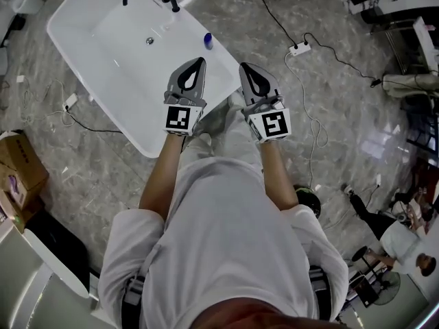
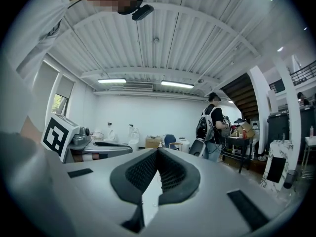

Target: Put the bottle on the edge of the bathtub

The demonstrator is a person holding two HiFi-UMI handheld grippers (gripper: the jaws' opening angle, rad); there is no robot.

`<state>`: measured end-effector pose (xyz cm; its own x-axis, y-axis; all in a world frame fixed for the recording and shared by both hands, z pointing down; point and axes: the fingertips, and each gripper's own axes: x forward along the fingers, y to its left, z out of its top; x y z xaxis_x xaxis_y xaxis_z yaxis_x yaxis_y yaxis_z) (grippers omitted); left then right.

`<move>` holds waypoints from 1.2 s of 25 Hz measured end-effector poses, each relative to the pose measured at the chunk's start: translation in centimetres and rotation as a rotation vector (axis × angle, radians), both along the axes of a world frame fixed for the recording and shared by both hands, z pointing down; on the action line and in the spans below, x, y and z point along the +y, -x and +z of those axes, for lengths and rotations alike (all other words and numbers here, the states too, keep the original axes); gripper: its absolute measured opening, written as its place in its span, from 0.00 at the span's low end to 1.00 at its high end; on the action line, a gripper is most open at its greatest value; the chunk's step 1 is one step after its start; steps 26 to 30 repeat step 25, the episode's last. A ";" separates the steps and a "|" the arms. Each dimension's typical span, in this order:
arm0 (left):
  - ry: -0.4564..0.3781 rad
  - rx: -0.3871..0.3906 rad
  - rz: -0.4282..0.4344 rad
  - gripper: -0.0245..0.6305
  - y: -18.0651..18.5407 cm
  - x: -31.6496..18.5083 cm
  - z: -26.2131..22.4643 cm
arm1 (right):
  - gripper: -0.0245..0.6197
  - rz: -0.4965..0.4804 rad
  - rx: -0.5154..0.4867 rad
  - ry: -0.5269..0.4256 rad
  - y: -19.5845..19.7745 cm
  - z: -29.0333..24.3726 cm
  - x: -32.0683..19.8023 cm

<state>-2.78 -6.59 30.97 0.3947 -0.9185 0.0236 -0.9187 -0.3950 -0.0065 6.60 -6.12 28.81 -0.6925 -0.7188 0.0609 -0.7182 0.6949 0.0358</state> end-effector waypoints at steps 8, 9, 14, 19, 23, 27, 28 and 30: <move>0.023 -0.006 0.026 0.03 1.1 4.5 -0.8 | 0.04 0.008 -0.004 -0.025 1.2 -1.8 4.3; 0.029 -0.002 0.022 0.03 1.1 4.7 -0.7 | 0.04 0.006 -0.001 -0.028 1.1 -1.9 4.5; 0.039 0.011 -0.006 0.03 0.9 4.0 -0.7 | 0.04 0.009 -0.005 -0.022 -0.1 -1.9 3.4; 0.028 -0.015 -0.001 0.03 -1.5 3.3 -1.3 | 0.04 0.001 -0.039 -0.025 -2.4 -1.7 2.4; 0.037 -0.018 0.003 0.03 -3.3 3.3 -1.4 | 0.04 0.006 -0.054 -0.016 -4.6 -2.0 2.0; 0.043 -0.018 0.003 0.03 -4.0 3.3 -1.4 | 0.04 0.008 -0.049 -0.019 -5.5 -2.3 1.6; 0.043 -0.018 0.003 0.03 -4.0 3.3 -1.4 | 0.04 0.008 -0.049 -0.019 -5.5 -2.3 1.6; 0.043 -0.018 0.003 0.03 -4.0 3.3 -1.4 | 0.04 0.008 -0.049 -0.019 -5.5 -2.3 1.6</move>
